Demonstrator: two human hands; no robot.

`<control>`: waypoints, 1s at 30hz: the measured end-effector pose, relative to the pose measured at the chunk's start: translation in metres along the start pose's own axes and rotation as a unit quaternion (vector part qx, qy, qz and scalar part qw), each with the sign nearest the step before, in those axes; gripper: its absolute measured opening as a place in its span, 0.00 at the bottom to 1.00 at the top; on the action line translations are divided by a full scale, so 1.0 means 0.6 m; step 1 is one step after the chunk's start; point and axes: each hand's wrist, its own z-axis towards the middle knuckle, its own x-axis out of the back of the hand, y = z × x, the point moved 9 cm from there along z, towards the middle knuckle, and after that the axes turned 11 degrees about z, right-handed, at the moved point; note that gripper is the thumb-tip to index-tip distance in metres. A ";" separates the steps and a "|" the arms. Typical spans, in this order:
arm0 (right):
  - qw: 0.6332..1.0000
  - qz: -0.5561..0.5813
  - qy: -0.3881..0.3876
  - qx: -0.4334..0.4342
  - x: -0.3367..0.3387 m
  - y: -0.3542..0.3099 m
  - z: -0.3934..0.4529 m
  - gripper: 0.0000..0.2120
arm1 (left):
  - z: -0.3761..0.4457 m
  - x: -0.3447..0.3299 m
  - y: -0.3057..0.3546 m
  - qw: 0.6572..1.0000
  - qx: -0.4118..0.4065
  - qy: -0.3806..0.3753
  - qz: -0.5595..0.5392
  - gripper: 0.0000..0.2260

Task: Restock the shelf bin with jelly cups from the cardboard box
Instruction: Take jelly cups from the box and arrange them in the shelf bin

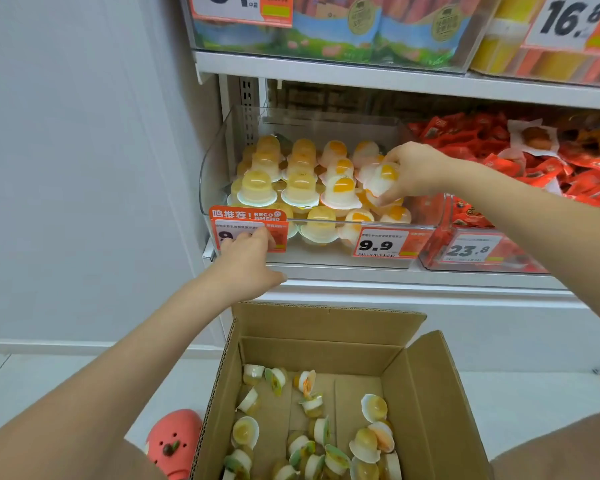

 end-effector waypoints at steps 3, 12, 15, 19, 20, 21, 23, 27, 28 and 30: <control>1.000 -0.002 -0.019 0.000 -0.006 0.004 0.005 0.42 | 0.000 -0.001 -0.001 1.000 0.001 0.002 0.005 0.22; 0.997 -0.029 -0.065 0.011 -0.011 0.004 0.014 0.44 | -0.002 0.001 0.007 1.000 0.015 -0.002 -0.007 0.23; 0.996 -0.022 -0.081 0.017 -0.013 0.001 0.013 0.42 | -0.002 0.002 0.008 1.000 0.016 -0.002 -0.007 0.24; 0.993 -0.018 -0.111 0.042 -0.033 -0.004 0.008 0.34 | -0.004 0.004 0.010 1.000 0.018 -0.001 -0.010 0.23; 0.993 -0.018 -0.107 0.049 -0.035 -0.004 0.008 0.33 | -0.004 0.004 0.009 1.000 0.019 -0.002 -0.011 0.23; 0.993 -0.017 -0.103 0.053 -0.036 -0.004 0.007 0.33 | -0.004 0.004 0.009 1.000 0.020 -0.001 -0.010 0.23; 0.993 -0.016 -0.103 0.051 -0.037 -0.001 0.008 0.33 | -0.004 0.004 0.008 1.000 0.021 0.000 -0.011 0.23; 0.992 -0.018 -0.116 0.039 -0.042 0.001 0.010 0.35 | -0.005 0.004 0.009 1.000 0.022 0.001 -0.014 0.23; 0.992 -0.019 -0.117 0.039 -0.042 0.000 0.010 0.36 | -0.006 0.004 0.009 1.000 0.022 0.001 -0.015 0.23; 0.992 -0.018 -0.116 0.041 -0.041 0.000 0.008 0.35 | -0.008 0.004 0.010 1.000 0.020 0.000 -0.015 0.23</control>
